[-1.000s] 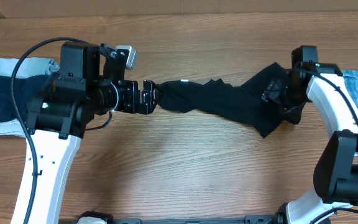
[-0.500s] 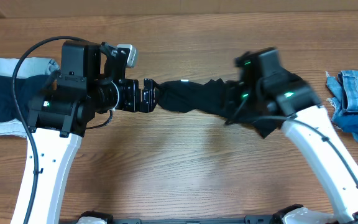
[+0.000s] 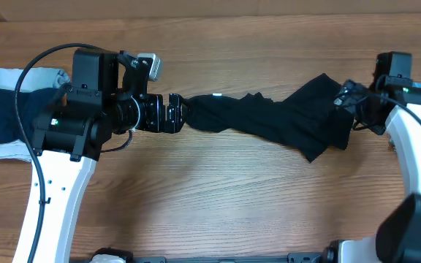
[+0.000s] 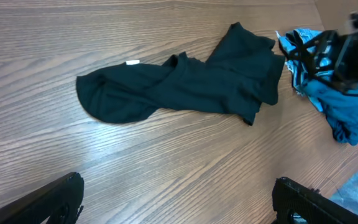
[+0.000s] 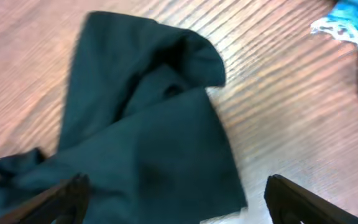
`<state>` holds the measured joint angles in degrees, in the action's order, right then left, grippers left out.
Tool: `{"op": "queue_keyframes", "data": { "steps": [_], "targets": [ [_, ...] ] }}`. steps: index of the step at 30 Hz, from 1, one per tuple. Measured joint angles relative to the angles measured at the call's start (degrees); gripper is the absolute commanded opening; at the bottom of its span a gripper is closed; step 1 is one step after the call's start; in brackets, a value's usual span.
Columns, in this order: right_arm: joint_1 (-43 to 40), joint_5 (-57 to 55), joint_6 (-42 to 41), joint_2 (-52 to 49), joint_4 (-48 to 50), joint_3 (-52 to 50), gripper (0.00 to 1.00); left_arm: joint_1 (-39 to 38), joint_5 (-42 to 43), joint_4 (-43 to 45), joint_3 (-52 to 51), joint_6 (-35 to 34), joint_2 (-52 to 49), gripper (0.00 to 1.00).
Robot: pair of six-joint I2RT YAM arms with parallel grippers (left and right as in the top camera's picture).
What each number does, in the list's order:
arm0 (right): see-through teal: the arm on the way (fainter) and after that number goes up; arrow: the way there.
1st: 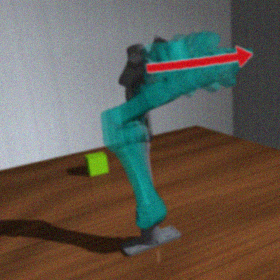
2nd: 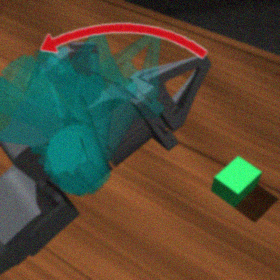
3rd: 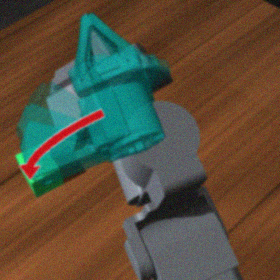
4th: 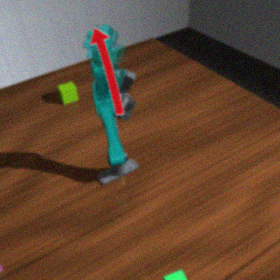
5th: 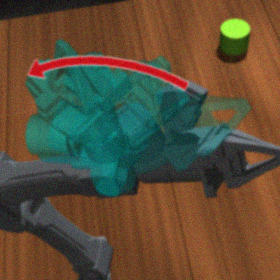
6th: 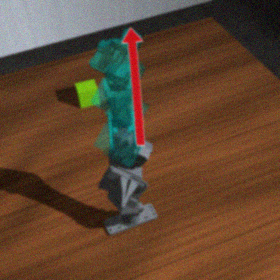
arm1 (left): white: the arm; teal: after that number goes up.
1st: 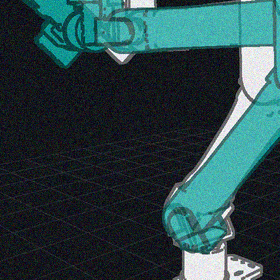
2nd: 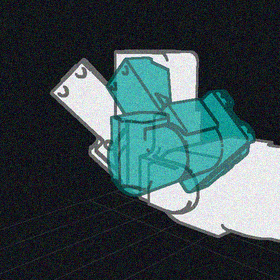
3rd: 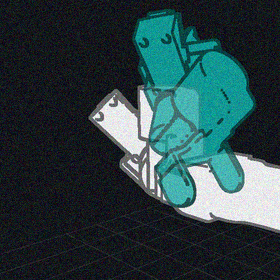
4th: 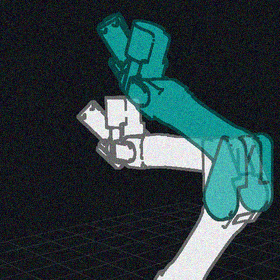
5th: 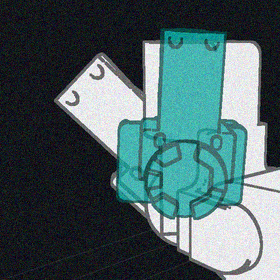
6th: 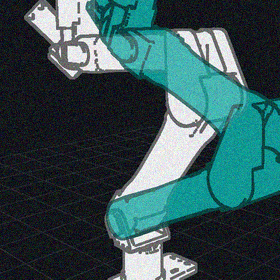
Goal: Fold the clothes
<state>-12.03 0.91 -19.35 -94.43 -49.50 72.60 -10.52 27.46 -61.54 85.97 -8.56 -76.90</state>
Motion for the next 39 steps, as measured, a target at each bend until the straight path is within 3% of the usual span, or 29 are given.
{"op": "queue_keyframes", "data": {
  "steps": [5,6,8,10,14,18,24,28,35,39],
  "targets": [
    [-3.34,3.78,3.61,-8.09,4.48,-0.15,0.93,0.0,0.2,-0.17,0.0,0.0,-0.02,1.0],
    [-3.48,4.94,4.63,-9.29,5.99,-0.17,0.83,0.0,0.22,-0.17,0.0,0.0,-0.02,1.0],
    [-3.63,7.21,6.47,-10.73,6.47,-0.2,0.26,0.0,0.22,-0.07,0.0,0.0,-0.04,1.0],
    [-3.63,8.33,6.6,-10.86,6.01,-0.2,0.04,0.0,0.22,-0.02,0.0,0.0,-0.04,1.0],
    [-3.48,10.58,5.11,-9.05,3.34,-0.42,0.04,0.0,0.22,-0.2,0.0,0.0,-0.04,1.0],
    [1.29,16.55,4.57,6.97,-0.7,-0.72,0.04,0.0,0.24,0.46,0.0,0.0,-0.04,1.0],
    [24.57,23.37,3.45,29.68,-2.82,0.15,0.04,0.0,0.26,0.87,0.0,0.0,-0.04,1.0],
    [37.73,16.98,2.16,30.47,-5.29,0.26,0.04,0.0,0.39,0.85,0.0,0.0,-0.04,1.0],
    [38.1,-0.48,1.95,25.94,-3.13,0.24,0.04,0.0,0.42,0.85,0.0,0.0,-0.04,1.0],
    [29.03,-12.2,1.25,24.76,-2.19,0.24,0.07,0.0,0.42,0.83,0.0,0.0,-0.04,1.0]
  ]
}}
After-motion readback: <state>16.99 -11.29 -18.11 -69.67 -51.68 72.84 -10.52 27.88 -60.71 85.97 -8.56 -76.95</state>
